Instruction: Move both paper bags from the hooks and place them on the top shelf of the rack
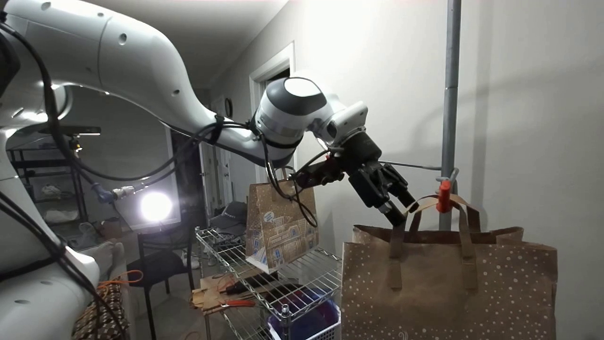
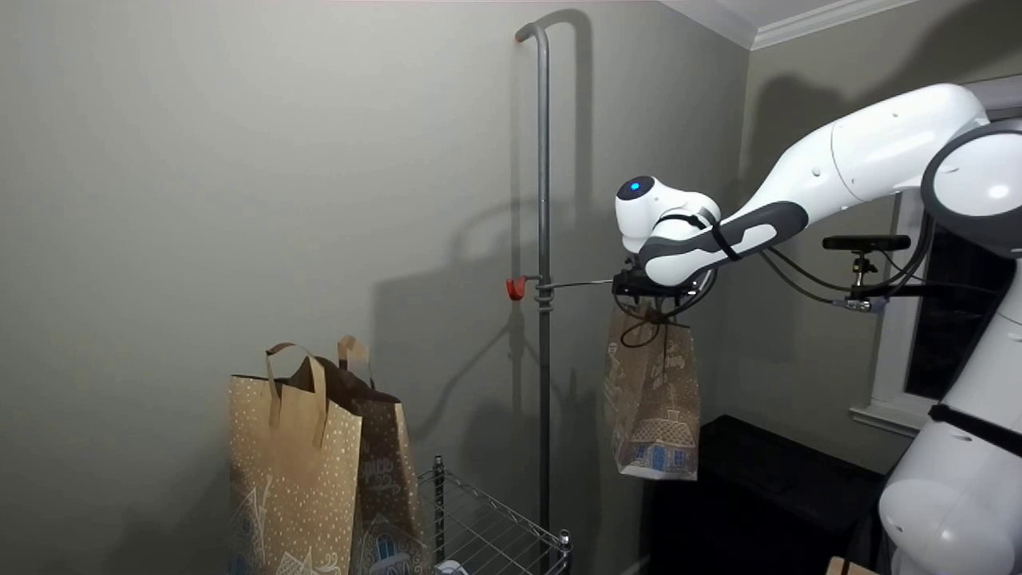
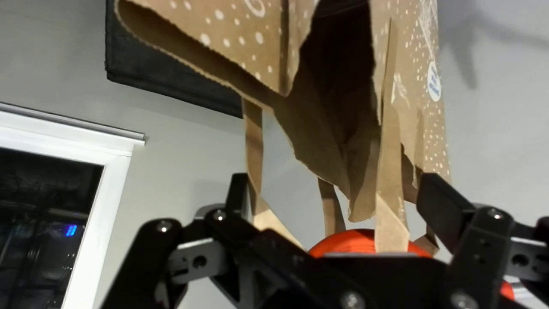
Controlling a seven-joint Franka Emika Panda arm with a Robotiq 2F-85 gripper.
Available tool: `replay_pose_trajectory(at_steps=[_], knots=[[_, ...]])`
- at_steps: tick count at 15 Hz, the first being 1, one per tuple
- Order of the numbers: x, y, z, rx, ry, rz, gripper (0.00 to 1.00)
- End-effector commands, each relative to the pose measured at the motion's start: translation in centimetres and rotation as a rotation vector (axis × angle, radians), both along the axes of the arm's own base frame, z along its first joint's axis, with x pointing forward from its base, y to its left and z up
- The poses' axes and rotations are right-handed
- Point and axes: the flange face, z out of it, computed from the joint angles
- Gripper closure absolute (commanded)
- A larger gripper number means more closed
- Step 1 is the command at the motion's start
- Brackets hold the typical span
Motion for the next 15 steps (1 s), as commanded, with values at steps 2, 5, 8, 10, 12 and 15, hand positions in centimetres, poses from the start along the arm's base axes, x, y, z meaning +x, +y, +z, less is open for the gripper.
replay_pose_trajectory(at_steps=[2,5,8,10,12,15], knots=[[0.0,-1.3,0.0,-0.053,0.005,-0.032,0.26],[0.2,-1.4,0.1,-0.084,0.012,-0.012,0.53],[0.7,-0.6,0.1,-0.108,0.011,0.036,0.12],[1.0,0.0,0.2,-0.133,0.015,0.065,0.02],[1.1,0.3,0.3,-0.156,0.019,0.084,0.0],[1.3,0.5,0.2,-0.176,0.022,0.104,0.0]])
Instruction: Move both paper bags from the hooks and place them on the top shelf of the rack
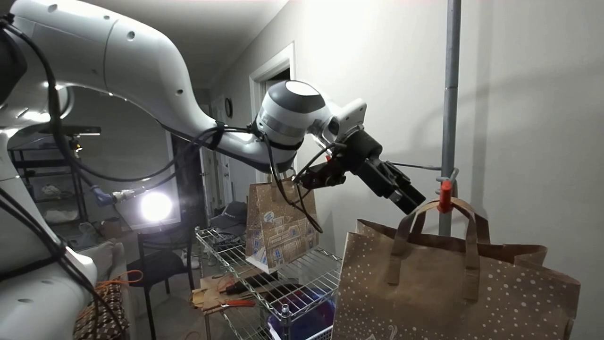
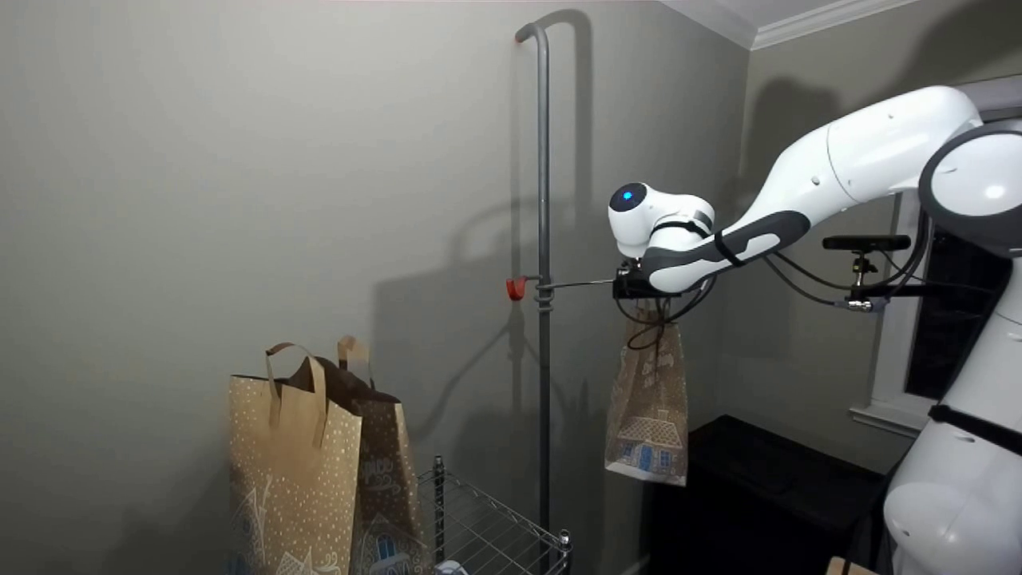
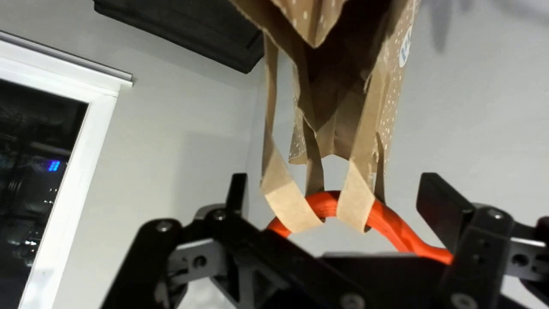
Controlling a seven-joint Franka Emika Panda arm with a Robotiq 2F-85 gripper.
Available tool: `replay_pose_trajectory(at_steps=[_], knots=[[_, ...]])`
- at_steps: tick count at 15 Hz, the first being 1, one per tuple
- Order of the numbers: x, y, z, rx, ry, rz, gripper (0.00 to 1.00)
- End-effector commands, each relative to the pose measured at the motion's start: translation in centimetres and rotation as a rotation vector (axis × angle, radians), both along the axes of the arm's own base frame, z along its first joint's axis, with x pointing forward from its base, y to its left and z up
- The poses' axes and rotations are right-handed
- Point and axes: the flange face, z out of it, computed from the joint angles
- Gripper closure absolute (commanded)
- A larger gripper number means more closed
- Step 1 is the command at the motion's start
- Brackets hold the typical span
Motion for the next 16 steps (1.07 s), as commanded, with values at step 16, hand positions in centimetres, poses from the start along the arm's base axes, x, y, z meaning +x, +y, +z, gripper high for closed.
replay_pose_trajectory(at_steps=[16], knots=[[1.2,-1.5,-1.0,-0.047,-0.023,0.068,0.01]])
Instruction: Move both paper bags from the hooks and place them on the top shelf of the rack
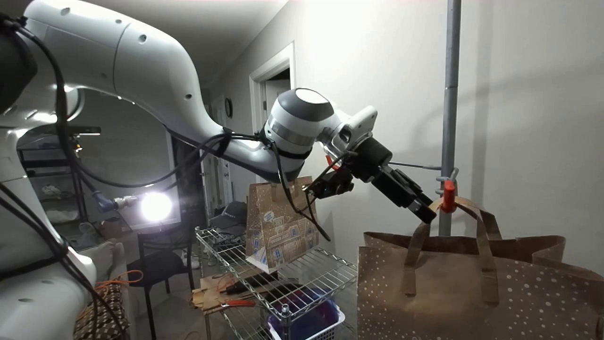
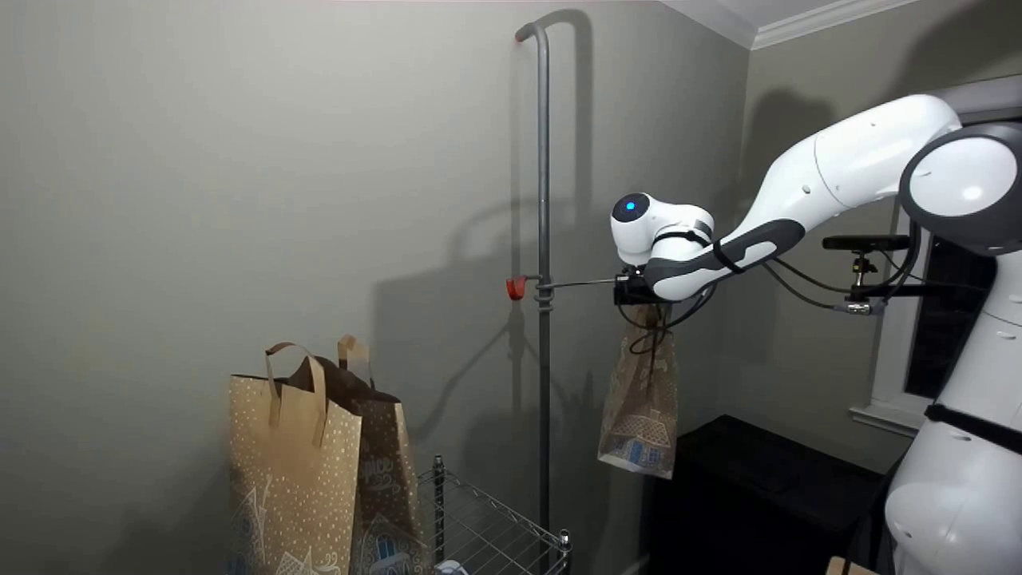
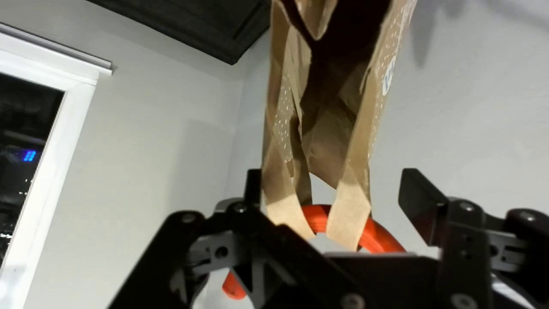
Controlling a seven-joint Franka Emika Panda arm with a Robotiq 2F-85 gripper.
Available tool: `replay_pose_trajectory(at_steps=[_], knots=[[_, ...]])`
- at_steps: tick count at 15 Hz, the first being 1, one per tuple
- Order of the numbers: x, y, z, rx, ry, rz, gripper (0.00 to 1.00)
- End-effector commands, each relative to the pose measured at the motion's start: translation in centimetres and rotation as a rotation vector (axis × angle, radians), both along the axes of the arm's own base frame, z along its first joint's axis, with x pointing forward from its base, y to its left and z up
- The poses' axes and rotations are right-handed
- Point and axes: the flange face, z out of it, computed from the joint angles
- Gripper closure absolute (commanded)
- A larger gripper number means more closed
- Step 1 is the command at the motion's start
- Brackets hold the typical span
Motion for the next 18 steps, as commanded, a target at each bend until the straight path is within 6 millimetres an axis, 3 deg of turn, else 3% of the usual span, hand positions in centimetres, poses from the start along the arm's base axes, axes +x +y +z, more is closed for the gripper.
replay_pose_trajectory(at_steps=[1,7,8,9,18], knots=[[0.23,0.03,0.67,-0.03,-0.02,0.018,0.0],[0.35,-0.27,0.49,-0.045,-0.012,0.031,0.01],[0.38,-0.28,0.41,-0.045,-0.012,0.034,0.25],[0.43,-0.25,0.33,-0.042,-0.014,0.035,0.26],[0.24,-0.37,0.61,-0.044,-0.021,0.03,0.84]])
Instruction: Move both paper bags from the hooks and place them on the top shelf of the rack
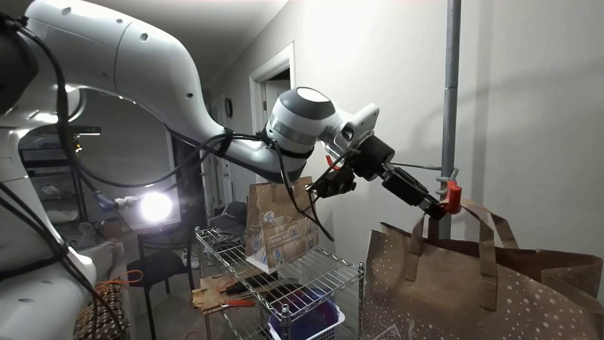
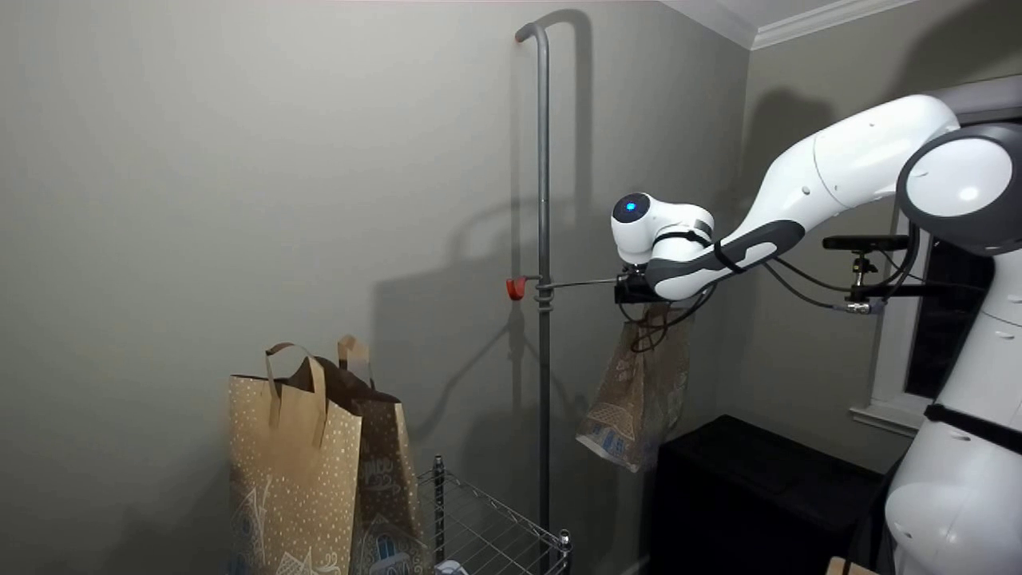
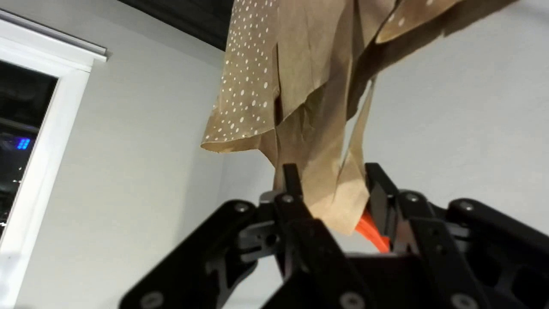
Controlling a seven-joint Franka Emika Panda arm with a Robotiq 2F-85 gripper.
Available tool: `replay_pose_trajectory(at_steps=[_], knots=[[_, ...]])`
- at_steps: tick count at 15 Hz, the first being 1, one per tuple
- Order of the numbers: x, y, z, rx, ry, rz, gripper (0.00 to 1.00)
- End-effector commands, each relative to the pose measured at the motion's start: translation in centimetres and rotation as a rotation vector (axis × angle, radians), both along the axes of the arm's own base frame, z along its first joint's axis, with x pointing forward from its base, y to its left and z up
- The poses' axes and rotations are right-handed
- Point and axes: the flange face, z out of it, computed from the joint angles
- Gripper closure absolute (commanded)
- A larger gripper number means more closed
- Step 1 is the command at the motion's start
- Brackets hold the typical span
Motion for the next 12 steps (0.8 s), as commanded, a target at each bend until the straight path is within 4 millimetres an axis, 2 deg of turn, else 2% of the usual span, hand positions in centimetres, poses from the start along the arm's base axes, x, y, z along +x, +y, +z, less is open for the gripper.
replay_pose_trajectory(at_steps=[1,2,4,12], knots=[[0.0,0.1,0.4,-0.016,-0.021,0.017,0.89],[0.0,0.2,0.6,-0.015,-0.024,0.02,0.96],[-0.1,0.6,1.0,-0.015,-0.034,0.028,1.0],[-2.4,1.6,4.9,-0.041,-0.054,0.033,0.99]])
